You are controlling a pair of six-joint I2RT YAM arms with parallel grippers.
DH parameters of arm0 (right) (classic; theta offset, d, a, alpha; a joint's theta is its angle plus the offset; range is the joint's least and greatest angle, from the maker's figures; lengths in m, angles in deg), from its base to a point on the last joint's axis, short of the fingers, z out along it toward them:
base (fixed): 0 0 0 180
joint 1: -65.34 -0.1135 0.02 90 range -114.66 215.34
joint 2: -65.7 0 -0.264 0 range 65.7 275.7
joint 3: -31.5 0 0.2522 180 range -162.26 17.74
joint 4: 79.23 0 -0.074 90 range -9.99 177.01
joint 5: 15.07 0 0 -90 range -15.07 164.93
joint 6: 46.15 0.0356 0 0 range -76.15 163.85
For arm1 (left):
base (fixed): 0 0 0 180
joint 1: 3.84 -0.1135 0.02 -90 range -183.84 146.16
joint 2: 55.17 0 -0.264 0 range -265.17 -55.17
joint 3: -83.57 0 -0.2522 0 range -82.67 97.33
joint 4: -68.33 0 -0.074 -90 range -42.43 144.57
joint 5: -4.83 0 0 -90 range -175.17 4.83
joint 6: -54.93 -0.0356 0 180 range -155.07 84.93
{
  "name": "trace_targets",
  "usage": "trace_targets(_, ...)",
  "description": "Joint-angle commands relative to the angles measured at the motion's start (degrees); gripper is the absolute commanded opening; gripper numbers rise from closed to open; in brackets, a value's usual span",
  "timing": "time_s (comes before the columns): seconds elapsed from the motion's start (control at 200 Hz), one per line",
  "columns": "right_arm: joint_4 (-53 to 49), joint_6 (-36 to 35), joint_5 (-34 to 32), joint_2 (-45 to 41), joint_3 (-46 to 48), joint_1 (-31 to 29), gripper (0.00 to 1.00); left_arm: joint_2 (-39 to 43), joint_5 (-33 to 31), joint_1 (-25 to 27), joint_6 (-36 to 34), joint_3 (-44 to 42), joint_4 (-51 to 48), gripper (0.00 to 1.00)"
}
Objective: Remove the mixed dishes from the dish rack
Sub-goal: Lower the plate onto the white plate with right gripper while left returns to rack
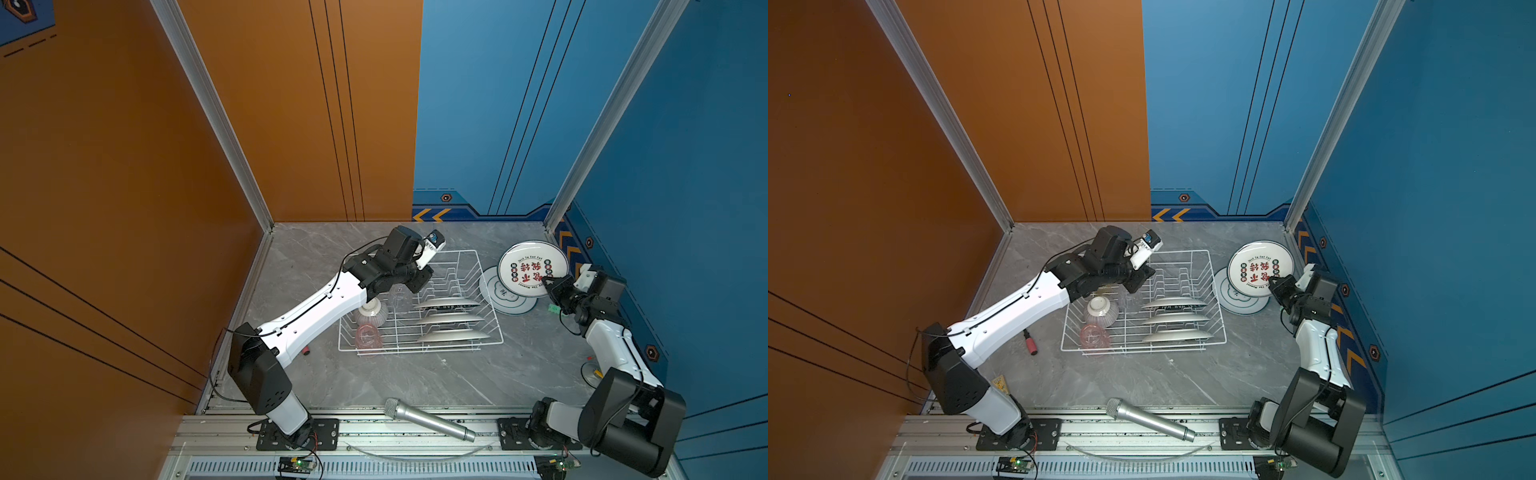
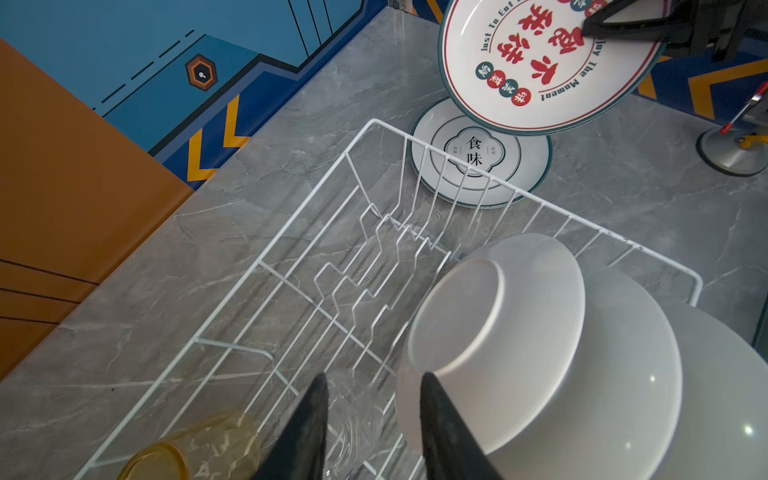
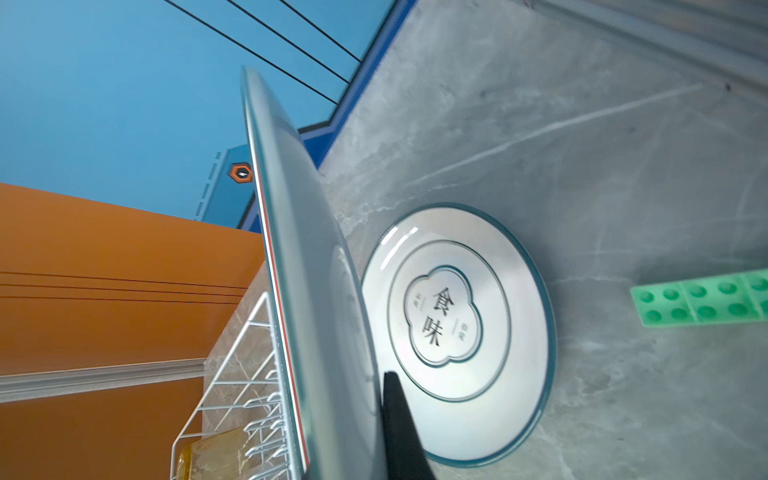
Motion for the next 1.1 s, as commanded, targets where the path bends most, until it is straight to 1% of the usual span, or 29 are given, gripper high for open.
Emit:
trace_targets(0.0,1.5,-1.0,0.9,3.1,0.6,-0.1,0.00,0.5,-2.9,0.9,-3.3,-0.4,-1.8,0.40)
trace_targets(0.255,7.7,1.9,4.0,10.9,1.5,-1.1,0.00,-1.0,-2.9,1.6,-4.2,1.1,-2.3,0.40)
trace_targets(0.285,8.2,2.0,4.2,11.6,1.5,-1.3,0.00,-1.2,-2.8,1.7,-4.4,1.4,-2.5,0.42)
trace_targets(0.406,9.3,2.4,4.2,14.2,1.3,-2.3,0.00,-2.3,-3.3,2.4,-5.3,2.5,-3.6,0.43)
trace_targets(0.441,9.6,2.5,4.1,14.8,1.3,-2.5,0.00,-2.6,-3.5,2.7,-5.6,2.8,-4.0,0.45)
trace_targets(0.646,10.5,2.6,4.1,17.7,1.0,-3.2,0.00,-4.0,-5.0,3.9,-7.1,4.3,-5.4,0.45)
trace_targets(0.766,9.8,2.0,4.2,18.7,0.7,-3.3,0.06,-4.5,-5.1,4.0,-7.2,4.7,-5.4,0.44)
trace_targets(0.841,7.5,0.7,3.6,19.1,-0.1,-3.4,0.09,-4.6,-5.2,4.0,-7.2,4.9,-5.4,0.45)
trace_targets(0.996,1.5,-2.8,1.2,18.2,-1.6,-3.5,0.29,-4.7,-5.1,4.2,-7.6,5.2,-5.5,0.45)
trace_targets(1.092,-1.9,-4.8,-0.8,16.7,-2.3,-3.8,0.38,-4.7,-5.2,4.2,-7.9,5.1,-5.4,0.45)
